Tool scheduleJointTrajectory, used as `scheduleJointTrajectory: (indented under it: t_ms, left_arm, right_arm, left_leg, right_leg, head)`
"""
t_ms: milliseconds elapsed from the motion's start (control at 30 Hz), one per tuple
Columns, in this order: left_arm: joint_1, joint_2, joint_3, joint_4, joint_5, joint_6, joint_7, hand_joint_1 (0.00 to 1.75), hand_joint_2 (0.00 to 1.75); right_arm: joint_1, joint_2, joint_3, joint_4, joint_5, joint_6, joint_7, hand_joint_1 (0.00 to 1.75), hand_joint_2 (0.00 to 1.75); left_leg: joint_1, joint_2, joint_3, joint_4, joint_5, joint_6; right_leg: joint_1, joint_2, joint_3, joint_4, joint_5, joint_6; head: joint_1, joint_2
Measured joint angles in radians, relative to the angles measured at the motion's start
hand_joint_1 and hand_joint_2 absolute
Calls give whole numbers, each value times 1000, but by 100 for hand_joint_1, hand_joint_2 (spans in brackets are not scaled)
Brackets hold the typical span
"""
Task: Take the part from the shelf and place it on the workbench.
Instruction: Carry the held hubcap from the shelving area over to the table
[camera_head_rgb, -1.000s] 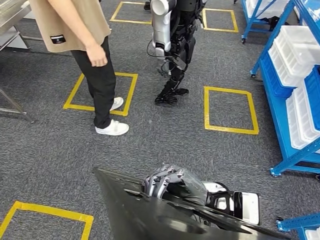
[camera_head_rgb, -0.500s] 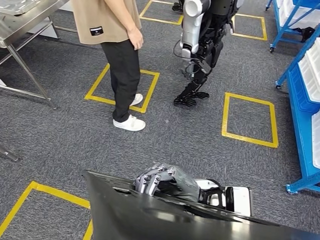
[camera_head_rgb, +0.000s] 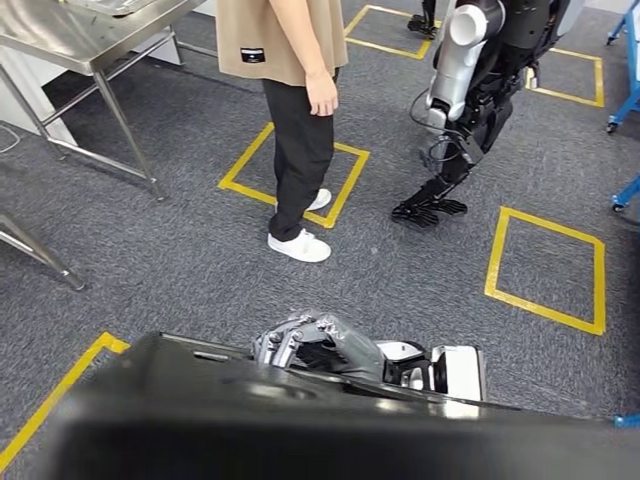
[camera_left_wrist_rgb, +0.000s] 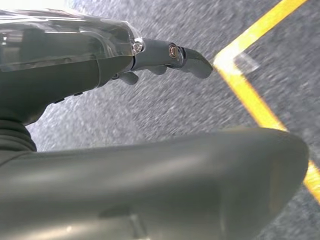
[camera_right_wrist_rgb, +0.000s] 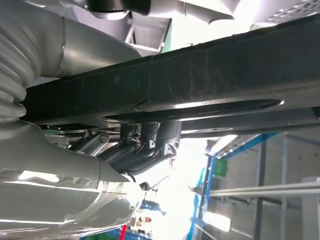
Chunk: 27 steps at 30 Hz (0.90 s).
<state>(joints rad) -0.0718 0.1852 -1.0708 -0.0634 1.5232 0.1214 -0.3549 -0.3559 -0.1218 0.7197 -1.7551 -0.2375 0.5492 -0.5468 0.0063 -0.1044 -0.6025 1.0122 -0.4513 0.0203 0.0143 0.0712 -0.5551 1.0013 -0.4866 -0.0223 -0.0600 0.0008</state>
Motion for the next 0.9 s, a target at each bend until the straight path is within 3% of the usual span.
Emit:
scheduleJointTrajectory:
  t_ms: [67, 133, 200, 233, 267, 300, 333, 400, 433, 500, 567, 633, 700, 767, 800, 833, 900]
  left_arm:
    - [3, 1, 0, 0, 0, -2, 0, 0, 175]
    - [3, 3, 0, -1, 0, -2, -2, 0, 175]
    - [-1, 6, -1, -1, 0, -4, -4, 0, 175]
    - [-3, 6, -1, -1, 0, -5, -5, 0, 175]
    - [-3, 6, -1, -1, 0, -5, -5, 0, 175]
    - [-2, 7, -1, -1, 0, -6, -5, 0, 175]
    - [-1, 8, -1, -1, 0, -6, -5, 0, 175]
    - [-1, 9, -1, -2, 0, -6, -7, 0, 175]
    - [-2, 9, -1, -2, 0, -6, -7, 0, 175]
    - [-3, 8, -2, -3, 0, -7, -9, 0, 175]
    - [-1, 9, -2, -3, 0, -7, -9, 0, 175]
    - [-1, 10, -2, -3, 0, -7, -10, 0, 175]
    - [-3, 11, -2, -3, 0, -7, -10, 0, 175]
    - [-5, 11, -2, -3, 0, -7, -10, 0, 175]
    - [-5, 11, -2, -3, 0, -7, -10, 0, 175]
    - [-4, 11, -2, -3, 0, -7, -10, 0, 175]
    - [-5, 10, -2, -3, 0, -8, -11, 0, 175]
  right_arm:
    - [-8, 3, 0, 6, -5, 3, 4, 175, 175]
    - [-16, 8, 0, 13, -12, 5, 9, 175, 175]
    - [-21, 11, 0, 26, -20, 7, 15, 175, 175]
    - [-22, 11, 0, 34, -24, 7, 17, 175, 175]
    - [-23, 12, 0, 42, -27, 7, 19, 175, 175]
    - [-24, 13, 0, 50, -28, 8, 21, 175, 175]
    - [-25, 14, -1, 57, -29, 8, 21, 175, 175]
    - [-29, 17, -2, 66, -30, 8, 22, 175, 175]
    - [-32, 18, -2, 69, -30, 8, 22, 175, 175]
    - [-37, 20, -3, 75, -31, 8, 22, 175, 175]
    - [-40, 22, -4, 79, -31, 8, 23, 175, 175]
    - [-42, 23, -6, 82, -32, 8, 23, 175, 175]
    - [-42, 24, -7, 85, -32, 8, 23, 175, 175]
    - [-41, 23, -7, 90, -32, 8, 23, 175, 175]
    - [-40, 23, -7, 92, -32, 8, 23, 175, 175]
    - [-41, 23, -7, 94, -32, 8, 23, 175, 175]
    - [-43, 24, -7, 94, -34, 9, 26, 175, 175]
  left_leg:
    - [2, -9, -5, -2, 2, -9]
    - [-1, 29, -24, 34, -26, -17]
    - [2, 78, -79, 150, -89, -26]
    - [7, 86, -111, 216, -114, -32]
    - [12, 91, -132, 261, -125, -38]
    - [17, 94, -135, 268, -118, -44]
    - [21, 99, -117, 233, -93, -50]
    - [24, 127, -46, 96, -31, -59]
    - [24, 139, -19, 41, -12, -57]
    - [19, 145, -4, 5, -9, -43]
    - [17, 128, -6, 6, -7, -27]
    - [17, 114, -6, 5, -5, -14]
    - [15, 98, -6, 5, -3, -4]
    - [10, 78, -6, 5, -3, 1]
    - [7, 67, -5, 5, -2, 1]
    - [5, 55, -5, 5, -2, 2]
    - [3, 31, -4, 5, -2, 2]
  right_leg:
    - [-1, -18, 4, -15, 6, -1]
    - [-6, -42, 11, -32, 14, -5]
    - [-9, -67, 13, -38, 17, -7]
    - [-9, -81, 12, -37, 16, -7]
    - [-9, -93, 12, -37, 15, -5]
    - [-10, -105, 12, -36, 14, -3]
    - [-12, -115, 13, -34, 11, 1]
    - [-14, -133, 14, -26, 3, 13]
    - [-14, -140, 13, -20, -2, 20]
    - [-10, -150, 12, -14, -8, 30]
    - [-13, -158, 16, -13, -12, 37]
    - [-19, -131, 3, 23, -42, 45]
    - [-22, -90, -52, 147, -108, 46]
    - [-21, -77, -121, 285, -156, 43]
    - [-20, -75, -136, 308, -152, 39]
    - [-17, -72, -131, 287, -127, 33]
    - [-10, -41, -77, 150, -47, 16]
  head:
    - [0, 0]
    - [0, 0]
    - [-1, 0]
    - [-1, 0]
    - [-1, 0]
    - [-1, 0]
    - [-1, 0]
    - [-2, 0]
    - [-1, 0]
    - [0, 0]
    - [1, 0]
    - [1, 0]
    - [1, 0]
    - [1, 0]
    - [1, 0]
    - [1, 0]
    - [1, 0]
